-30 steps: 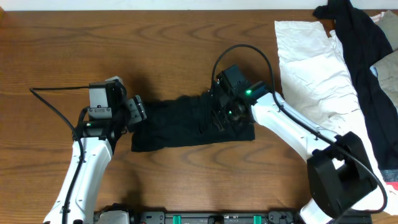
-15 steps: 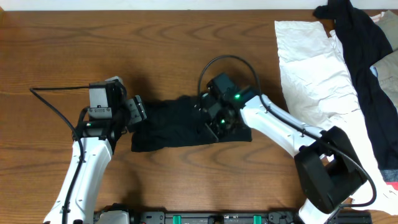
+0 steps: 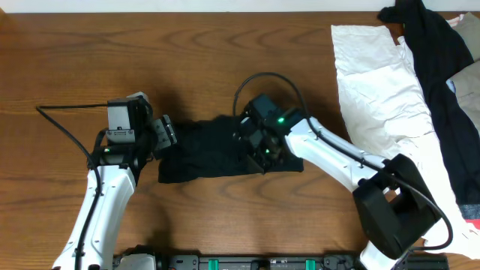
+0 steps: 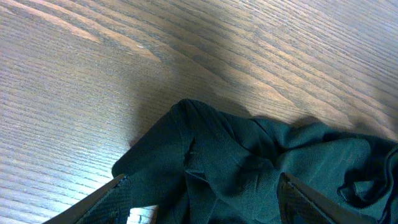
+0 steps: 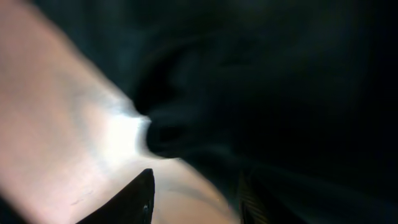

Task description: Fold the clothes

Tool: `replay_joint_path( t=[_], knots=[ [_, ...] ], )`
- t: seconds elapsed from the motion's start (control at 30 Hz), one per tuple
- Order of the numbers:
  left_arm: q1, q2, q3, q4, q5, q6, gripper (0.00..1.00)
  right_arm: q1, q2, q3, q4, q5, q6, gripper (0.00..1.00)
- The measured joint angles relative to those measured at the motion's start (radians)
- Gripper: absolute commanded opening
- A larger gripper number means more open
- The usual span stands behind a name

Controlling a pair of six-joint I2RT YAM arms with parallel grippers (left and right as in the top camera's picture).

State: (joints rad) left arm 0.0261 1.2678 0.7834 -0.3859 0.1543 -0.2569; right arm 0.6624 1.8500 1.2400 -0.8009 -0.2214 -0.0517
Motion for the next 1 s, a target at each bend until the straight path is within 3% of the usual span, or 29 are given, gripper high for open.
replay_joint_path(
  t=[0.1,0.33,0.57,0.73,1.0],
  knots=[
    [0.0,0.0,0.0,0.0,0.0,0.0,0.75,-0.034,-0.001,0.008,0.042,0.045,0.027,0.5],
    [0.0,0.0,0.0,0.0,0.0,0.0,0.75,-0.079,-0.034,0.043,0.22,0.09,0.05,0.41],
    [0.0,0.0,0.0,0.0,0.0,0.0,0.75,-0.079,-0.028,0.051,0.256,0.108,0.076,0.4],
    [0.0,0.0,0.0,0.0,0.0,0.0,0.75,-0.079,-0.006,0.051,0.262,0.099,0.096,0.54],
    [0.0,0.0,0.0,0.001,0.0,0.0,0.75,-0.075,-0.005,0.051,0.304,0.057,0.105,0.52]
  ],
)
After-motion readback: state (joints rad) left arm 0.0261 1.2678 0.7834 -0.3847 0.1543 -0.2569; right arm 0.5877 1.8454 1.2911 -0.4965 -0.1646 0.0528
